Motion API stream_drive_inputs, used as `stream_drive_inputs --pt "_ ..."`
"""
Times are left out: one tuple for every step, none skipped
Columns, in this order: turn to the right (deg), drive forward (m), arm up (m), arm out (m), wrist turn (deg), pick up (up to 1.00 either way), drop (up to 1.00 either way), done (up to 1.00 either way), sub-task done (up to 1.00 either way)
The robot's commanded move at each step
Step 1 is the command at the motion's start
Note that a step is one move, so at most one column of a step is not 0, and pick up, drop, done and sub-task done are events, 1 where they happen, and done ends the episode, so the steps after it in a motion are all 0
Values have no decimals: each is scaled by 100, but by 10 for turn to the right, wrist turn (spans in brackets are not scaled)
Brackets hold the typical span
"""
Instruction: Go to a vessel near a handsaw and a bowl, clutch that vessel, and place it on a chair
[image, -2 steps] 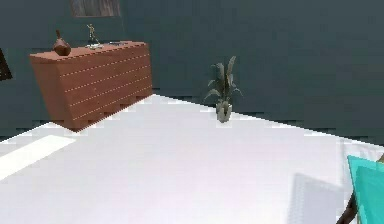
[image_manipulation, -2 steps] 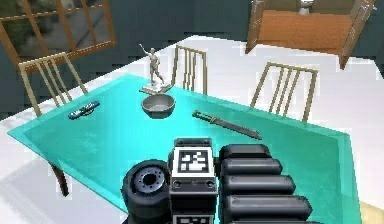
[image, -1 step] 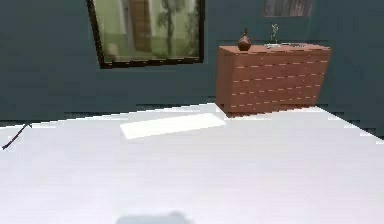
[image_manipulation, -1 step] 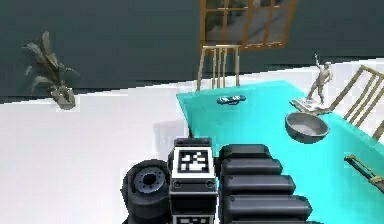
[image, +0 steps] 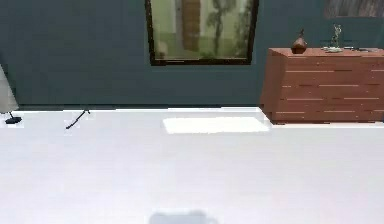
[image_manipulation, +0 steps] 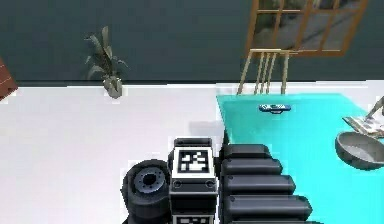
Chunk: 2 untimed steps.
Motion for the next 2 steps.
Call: stream_drive_inputs --pt "0 15 0 0 0 0 0 0 0" --pt "-450 0 0 0 0 0 0 0 0"
